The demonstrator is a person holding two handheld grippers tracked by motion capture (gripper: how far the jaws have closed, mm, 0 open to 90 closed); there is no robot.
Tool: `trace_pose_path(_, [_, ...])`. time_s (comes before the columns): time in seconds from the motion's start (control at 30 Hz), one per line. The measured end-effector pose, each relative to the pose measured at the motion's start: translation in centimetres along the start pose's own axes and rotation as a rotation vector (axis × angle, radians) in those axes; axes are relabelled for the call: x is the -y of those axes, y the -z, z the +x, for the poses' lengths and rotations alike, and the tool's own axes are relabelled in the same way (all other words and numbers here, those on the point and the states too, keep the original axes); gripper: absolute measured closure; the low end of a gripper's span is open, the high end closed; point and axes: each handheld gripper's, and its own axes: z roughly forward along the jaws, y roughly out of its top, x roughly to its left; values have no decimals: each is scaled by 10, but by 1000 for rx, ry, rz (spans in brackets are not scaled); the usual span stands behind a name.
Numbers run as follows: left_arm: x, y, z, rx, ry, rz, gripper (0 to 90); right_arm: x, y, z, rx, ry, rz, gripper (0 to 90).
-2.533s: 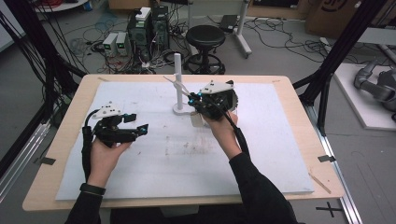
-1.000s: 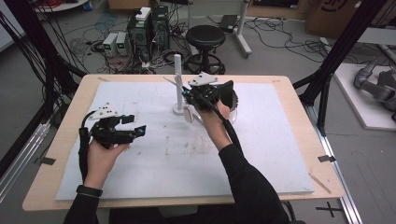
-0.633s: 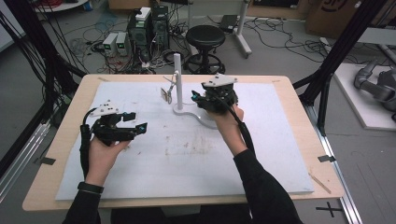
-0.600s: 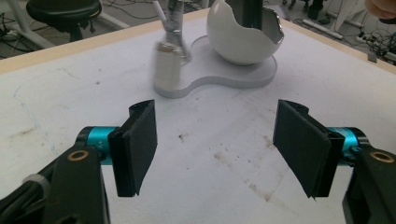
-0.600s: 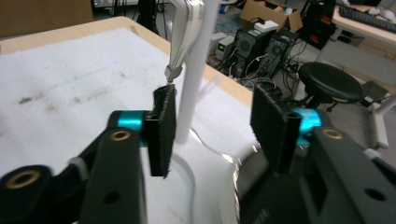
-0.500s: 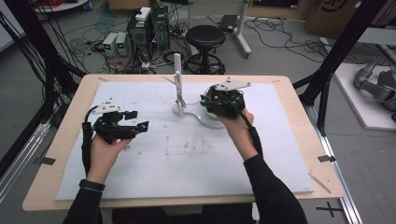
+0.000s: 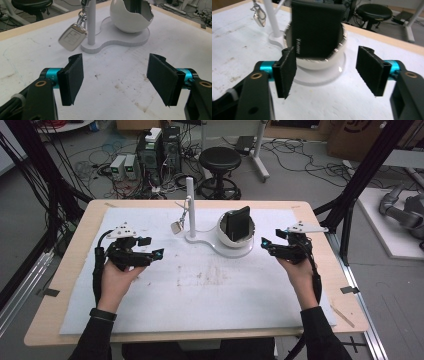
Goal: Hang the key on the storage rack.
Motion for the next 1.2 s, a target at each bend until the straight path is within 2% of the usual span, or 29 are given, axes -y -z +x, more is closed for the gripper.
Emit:
trace_pose_path(0.07, [0, 0, 1, -4, 0, 0, 297, 4, 3, -9, -2, -8, 20, 289])
trace_pose_path(0.23, [1, -1, 2, -10, 6, 5, 293, 10, 8, -22, 3, -45, 21, 250])
trace_pose_path(0.57, [1, -3, 3, -10, 3, 15, 292, 17, 8, -34, -2, -70, 33, 219])
trace_pose_path(1.2, [2, -1, 4, -11, 4, 15, 292, 20, 6, -40, -2, -83, 40, 209])
